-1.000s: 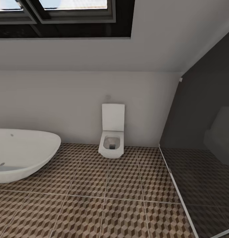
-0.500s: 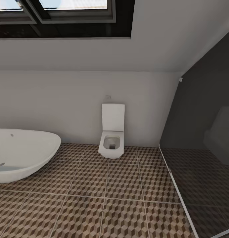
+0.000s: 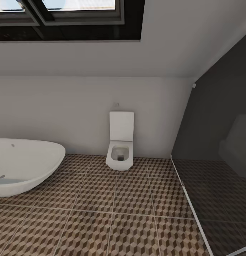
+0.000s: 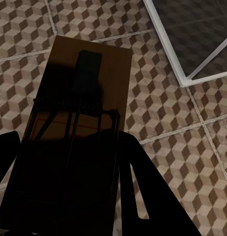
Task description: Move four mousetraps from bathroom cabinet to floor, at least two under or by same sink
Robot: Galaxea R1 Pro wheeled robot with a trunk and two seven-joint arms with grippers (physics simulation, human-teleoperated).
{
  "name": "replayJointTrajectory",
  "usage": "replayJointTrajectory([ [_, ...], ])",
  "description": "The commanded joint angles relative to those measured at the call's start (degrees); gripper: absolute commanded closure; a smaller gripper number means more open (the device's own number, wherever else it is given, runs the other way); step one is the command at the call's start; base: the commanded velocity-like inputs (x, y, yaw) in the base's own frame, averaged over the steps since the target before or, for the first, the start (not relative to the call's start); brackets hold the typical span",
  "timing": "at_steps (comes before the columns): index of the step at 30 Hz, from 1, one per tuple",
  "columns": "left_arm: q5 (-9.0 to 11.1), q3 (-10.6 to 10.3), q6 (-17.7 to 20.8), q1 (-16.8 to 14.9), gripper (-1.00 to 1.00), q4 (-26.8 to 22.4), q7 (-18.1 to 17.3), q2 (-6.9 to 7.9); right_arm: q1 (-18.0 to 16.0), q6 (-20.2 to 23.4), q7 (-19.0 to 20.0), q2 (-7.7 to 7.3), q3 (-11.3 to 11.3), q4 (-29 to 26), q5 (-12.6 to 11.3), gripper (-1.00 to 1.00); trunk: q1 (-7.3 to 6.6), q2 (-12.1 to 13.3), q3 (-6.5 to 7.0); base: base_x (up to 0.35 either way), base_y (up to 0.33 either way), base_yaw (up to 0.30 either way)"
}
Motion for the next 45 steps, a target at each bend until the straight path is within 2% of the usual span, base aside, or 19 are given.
replayJointTrajectory([
  [1, -0.1, -0.4, -0.2, -0.1, 1.0, 0.1, 0.3, -0.03, 0.0, -0.1, -0.5, -0.01, 0.5, 0.0, -0.1, 1.0, 0.03, -0.1, -0.11, 0.0, 0.0, 0.0],
  [45, -0.1, -0.4, -0.2, -0.1, 1.0, 0.1, 0.3, -0.03, 0.0, -0.1, -0.5, -0.01, 0.5, 0.0, -0.1, 1.0, 0.03, -0.1, -0.11, 0.0, 0.0, 0.0],
])
